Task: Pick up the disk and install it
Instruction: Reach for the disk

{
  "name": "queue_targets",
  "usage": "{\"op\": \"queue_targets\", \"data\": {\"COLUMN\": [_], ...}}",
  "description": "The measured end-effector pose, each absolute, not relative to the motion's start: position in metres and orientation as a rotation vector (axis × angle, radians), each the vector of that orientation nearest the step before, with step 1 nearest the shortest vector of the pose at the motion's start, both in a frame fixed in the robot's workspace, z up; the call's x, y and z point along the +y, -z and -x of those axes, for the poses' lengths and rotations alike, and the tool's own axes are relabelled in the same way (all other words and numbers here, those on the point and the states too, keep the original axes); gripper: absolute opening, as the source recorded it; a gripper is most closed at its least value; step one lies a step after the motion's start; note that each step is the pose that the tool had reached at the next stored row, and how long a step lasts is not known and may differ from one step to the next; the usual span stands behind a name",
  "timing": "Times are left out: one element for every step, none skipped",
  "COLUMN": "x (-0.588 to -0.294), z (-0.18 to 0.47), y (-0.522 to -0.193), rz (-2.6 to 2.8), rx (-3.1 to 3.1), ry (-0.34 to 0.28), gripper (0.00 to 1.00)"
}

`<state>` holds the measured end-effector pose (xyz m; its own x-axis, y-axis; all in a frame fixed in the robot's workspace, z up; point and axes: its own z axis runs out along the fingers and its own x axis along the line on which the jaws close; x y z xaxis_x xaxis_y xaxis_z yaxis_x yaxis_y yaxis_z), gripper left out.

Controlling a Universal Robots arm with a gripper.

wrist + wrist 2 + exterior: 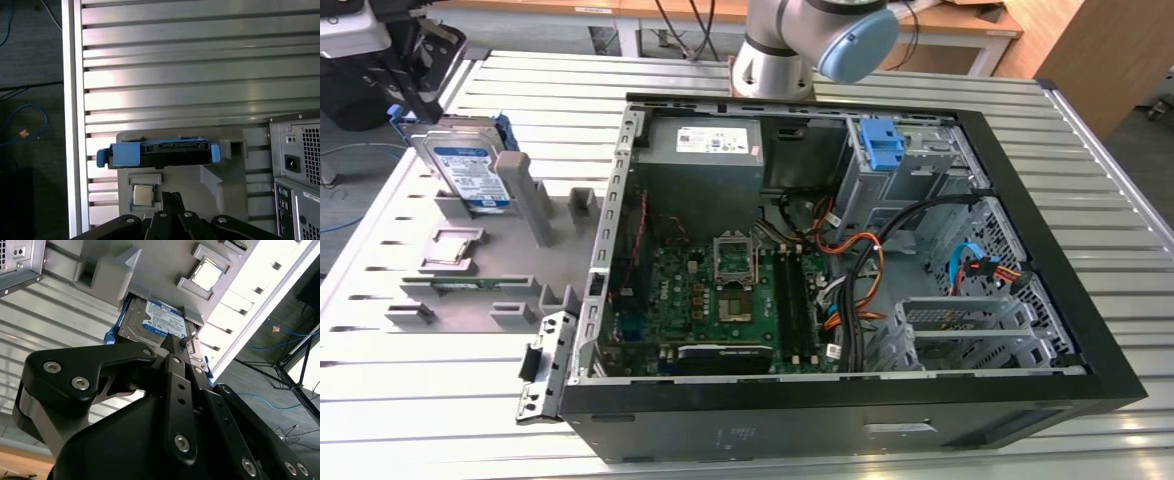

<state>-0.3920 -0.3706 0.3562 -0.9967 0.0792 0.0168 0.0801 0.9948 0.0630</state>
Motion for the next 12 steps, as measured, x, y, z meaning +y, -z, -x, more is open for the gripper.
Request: {"op": "queue_targets", "data": {"x": [-0.369, -0.367, -0.365, -0.363, -0.361, -0.359, -0.357, -0.355, -0.353, -0.351, -0.349, -0.348], "z": [0.392, 0.392, 0.392, 0.392, 0.392, 0.392, 0.392, 0.392, 0.392, 0.392, 0.392, 0.392], "y": [-0.356, -0.356, -0.355, -0.355, -0.354, -0.353, -0.353, -0.352, -0.351, -0.350, -0.348, -0.347], "rz": [0.125, 0.125, 0.125, 0.125, 0.125, 0.125, 0.125, 0.125, 0.125, 0.125, 0.125, 0.125], "rx": [-3.123, -3.123, -3.123, -3.123, -3.123, -3.123, -3.123, -3.123, -3.123, -3.123, -3.123, -3.124], "ry": [0.099, 0.099, 0.099, 0.099, 0.099, 0.099, 0.098, 0.098, 0.098, 0.097, 0.095, 0.092], "gripper": [0.11, 0.11, 0.11, 0.11, 0.11, 0.11, 0.11, 0.11, 0.11, 0.11, 0.11, 0.11]}}
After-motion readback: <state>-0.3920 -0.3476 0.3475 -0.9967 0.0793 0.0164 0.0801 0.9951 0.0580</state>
